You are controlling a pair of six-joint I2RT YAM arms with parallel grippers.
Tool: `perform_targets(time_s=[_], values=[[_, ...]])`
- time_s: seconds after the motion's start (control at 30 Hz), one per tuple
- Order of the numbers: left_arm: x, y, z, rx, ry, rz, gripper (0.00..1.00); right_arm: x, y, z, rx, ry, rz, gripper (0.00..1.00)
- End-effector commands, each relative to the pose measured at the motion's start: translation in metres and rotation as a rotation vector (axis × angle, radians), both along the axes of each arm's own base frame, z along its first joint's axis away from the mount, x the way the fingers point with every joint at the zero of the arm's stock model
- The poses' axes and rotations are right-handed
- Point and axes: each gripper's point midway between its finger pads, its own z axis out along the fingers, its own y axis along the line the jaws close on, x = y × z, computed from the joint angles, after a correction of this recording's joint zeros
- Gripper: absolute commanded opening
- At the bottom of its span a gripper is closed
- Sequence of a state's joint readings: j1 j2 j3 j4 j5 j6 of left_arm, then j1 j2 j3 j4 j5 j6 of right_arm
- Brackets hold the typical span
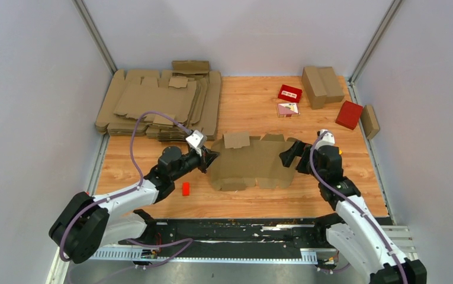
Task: Fold the paper box
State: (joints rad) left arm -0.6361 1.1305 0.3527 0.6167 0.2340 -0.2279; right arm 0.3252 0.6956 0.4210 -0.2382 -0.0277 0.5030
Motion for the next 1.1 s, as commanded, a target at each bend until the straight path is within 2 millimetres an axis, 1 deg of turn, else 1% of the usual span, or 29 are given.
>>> perform_targets(time_s=[0.0,0.07,0.13,0.2,0.3,0.37,0.47,0.6,0.7,0.83,0.97,1.07], values=[[0.004,0.002,0.017,0.027,-0.098,0.011,0.0,0.014,-0.008,0.026,0.023,-0.107,0.067,1.0],[0.004,0.003,0.018,0.026,-0.104,0.013,0.0,0.016,-0.013,0.024,0.012,-0.121,0.059,1.0],[0.003,0.002,0.019,0.024,-0.105,0.008,0.0,0.015,-0.012,0.015,0.009,-0.095,0.075,1.0],[0.002,0.0,0.019,0.019,-0.105,0.004,0.0,0.01,-0.001,0.011,0.041,-0.092,0.142,1.0],[0.001,-0.002,0.02,0.004,-0.107,-0.005,0.0,-0.002,0.02,0.013,0.128,-0.133,0.255,0.94],[0.001,-0.003,0.018,-0.003,-0.099,-0.007,0.0,-0.008,0.027,0.016,0.156,-0.158,0.306,0.86],[-0.001,-0.006,0.019,-0.038,-0.098,-0.016,0.0,-0.02,0.036,0.016,0.177,-0.166,0.373,0.69],[-0.002,-0.011,0.018,-0.091,-0.082,-0.021,0.0,-0.034,0.051,0.024,0.229,-0.207,0.469,0.58],[-0.001,-0.012,0.014,-0.101,-0.07,-0.014,0.0,-0.044,0.064,0.027,0.254,-0.217,0.53,0.57],[0.003,-0.01,0.01,-0.099,-0.068,0.008,0.0,-0.048,0.074,0.021,0.226,-0.203,0.557,0.56],[0.006,-0.006,0.008,-0.096,-0.075,0.033,0.0,-0.047,0.076,0.006,0.192,-0.154,0.542,0.54],[0.007,-0.003,0.009,-0.106,-0.079,0.052,0.0,-0.051,0.084,-0.002,0.213,-0.137,0.572,0.56]])
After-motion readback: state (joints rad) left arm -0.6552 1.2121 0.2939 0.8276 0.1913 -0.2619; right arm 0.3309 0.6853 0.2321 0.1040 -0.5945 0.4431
